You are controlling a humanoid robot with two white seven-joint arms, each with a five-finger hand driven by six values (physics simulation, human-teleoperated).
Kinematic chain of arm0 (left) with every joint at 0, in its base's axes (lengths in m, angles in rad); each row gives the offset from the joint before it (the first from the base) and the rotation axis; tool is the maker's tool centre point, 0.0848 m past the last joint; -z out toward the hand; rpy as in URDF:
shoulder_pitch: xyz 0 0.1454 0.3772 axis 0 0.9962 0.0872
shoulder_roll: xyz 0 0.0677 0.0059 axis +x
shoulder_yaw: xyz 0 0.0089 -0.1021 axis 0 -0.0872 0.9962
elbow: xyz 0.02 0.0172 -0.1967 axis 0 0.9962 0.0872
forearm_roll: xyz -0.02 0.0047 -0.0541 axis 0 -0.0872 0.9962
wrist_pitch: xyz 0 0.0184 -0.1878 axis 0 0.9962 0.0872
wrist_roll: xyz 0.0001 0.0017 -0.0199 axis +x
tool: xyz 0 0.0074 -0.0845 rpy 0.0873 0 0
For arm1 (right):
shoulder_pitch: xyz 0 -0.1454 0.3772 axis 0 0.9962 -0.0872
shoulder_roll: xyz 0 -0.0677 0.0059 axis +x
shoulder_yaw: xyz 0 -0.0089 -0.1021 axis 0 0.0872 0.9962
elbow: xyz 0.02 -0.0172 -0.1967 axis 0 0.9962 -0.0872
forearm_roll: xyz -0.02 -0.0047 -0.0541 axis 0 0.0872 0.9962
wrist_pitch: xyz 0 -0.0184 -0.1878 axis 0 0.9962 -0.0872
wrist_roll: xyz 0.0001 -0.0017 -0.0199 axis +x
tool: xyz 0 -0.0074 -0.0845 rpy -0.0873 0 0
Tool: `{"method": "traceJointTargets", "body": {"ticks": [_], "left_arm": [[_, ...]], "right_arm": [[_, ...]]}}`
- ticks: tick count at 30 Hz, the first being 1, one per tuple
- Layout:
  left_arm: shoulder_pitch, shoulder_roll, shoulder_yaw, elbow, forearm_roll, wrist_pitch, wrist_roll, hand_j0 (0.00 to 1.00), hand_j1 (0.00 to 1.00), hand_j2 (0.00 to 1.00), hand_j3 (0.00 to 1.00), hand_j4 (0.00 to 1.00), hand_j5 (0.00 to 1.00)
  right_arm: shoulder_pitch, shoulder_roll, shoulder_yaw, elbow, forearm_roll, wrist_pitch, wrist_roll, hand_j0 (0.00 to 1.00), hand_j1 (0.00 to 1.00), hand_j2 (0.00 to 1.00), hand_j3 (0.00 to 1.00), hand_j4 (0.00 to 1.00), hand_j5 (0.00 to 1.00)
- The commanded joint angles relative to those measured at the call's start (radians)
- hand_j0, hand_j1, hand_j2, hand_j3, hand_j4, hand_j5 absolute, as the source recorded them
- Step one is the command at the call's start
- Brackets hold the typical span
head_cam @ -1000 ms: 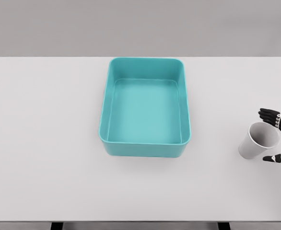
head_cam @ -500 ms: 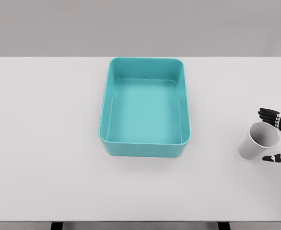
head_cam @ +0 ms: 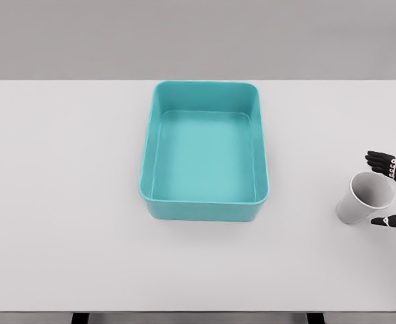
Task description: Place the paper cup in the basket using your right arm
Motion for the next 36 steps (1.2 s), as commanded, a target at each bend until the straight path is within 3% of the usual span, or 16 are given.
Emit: {"method": "traceJointTargets", "body": {"ticks": [1, 19, 28, 36], "left_arm": [[0.0, 0.0, 0.0, 0.0, 0.0, 0.001, 0.0, 1.0, 1.0, 1.0, 1.0, 1.0, 1.0], [0.0, 0.0, 0.0, 0.0, 0.0, 0.001, 0.0, 1.0, 1.0, 1.0, 1.0, 1.0, 1.0], [0.0, 0.0, 0.0, 0.0, 0.0, -0.001, 0.0, 1.0, 1.0, 1.0, 1.0, 1.0, 1.0], [0.0, 0.0, 0.0, 0.0, 0.0, -0.001, 0.0, 1.0, 1.0, 1.0, 1.0, 1.0, 1.0]], "right_arm": [[-0.002, 0.007, 0.001, 0.0, -0.005, 0.001, 0.0, 1.0, 1.0, 1.0, 1.0, 1.0, 1.0], [-0.046, 0.026, 0.043, 0.005, 0.029, 0.021, 0.0, 1.0, 1.0, 1.0, 1.0, 1.0, 1.0], [-0.048, 0.028, 0.04, 0.002, 0.051, 0.02, 0.0, 0.79, 0.79, 0.79, 0.79, 0.79, 0.79], [-0.048, 0.028, 0.034, -0.001, 0.051, 0.021, 0.0, 0.73, 0.73, 0.73, 0.73, 0.73, 0.73]]}}
